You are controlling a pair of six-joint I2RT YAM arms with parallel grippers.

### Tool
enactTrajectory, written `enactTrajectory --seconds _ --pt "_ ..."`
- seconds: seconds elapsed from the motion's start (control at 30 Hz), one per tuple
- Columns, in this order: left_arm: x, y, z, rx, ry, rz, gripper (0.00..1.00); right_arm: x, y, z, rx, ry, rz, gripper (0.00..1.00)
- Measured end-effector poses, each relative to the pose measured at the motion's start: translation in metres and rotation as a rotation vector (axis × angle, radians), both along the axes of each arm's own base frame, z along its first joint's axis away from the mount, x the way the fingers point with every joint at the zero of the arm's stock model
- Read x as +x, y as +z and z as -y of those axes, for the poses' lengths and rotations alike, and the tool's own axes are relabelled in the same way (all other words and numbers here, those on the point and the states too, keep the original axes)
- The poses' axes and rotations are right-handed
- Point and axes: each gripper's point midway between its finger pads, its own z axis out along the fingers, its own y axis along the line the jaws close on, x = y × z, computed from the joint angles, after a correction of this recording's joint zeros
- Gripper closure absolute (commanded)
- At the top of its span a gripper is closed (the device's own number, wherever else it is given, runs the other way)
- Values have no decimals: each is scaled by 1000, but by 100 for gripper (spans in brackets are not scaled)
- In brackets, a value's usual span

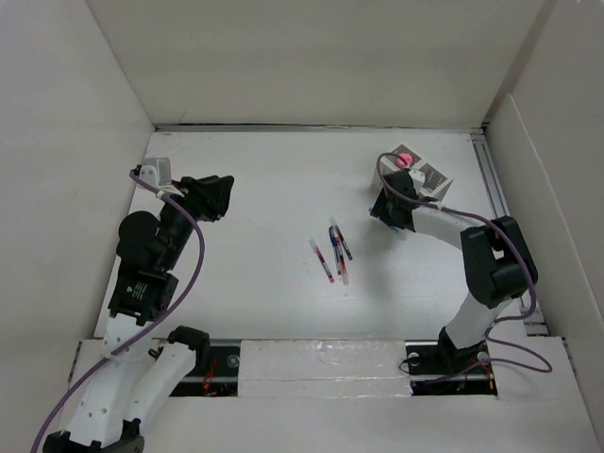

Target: Organize the desk

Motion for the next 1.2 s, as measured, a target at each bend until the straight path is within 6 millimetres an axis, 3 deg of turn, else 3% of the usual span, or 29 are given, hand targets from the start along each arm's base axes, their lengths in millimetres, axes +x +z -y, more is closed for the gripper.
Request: enactTrajectory --seconds 0.27,0.3,0.4,0.73,0.9,1.07,1.13,1.2 --pt "2 -1 -1 1 7 -5 63 17 0 -10 20 74 -40 28" --pt "2 -2 -1 1 8 -7 63 16 -1 -11 30 87 -47 20" --pt "3 -2 -2 1 14 -7 63 14 -3 -12 59 113 -76 24" --pt "3 -1 -4 -1 26 -5 63 19 -7 -19 57 147 -124 23" --pt "1 0 -4 -3 26 1 63 11 -10 -30 39 181 -147 23" --pt "-1 3 -5 -6 26 11 63 -2 -14 -50 33 230 -163 30" --pt "-2 4 -5 -7 26 15 63 -9 -17 -57 30 248 -172 40" --pt "-3 5 -6 -8 25 18 63 -16 -18 -63 29 261 -176 42"
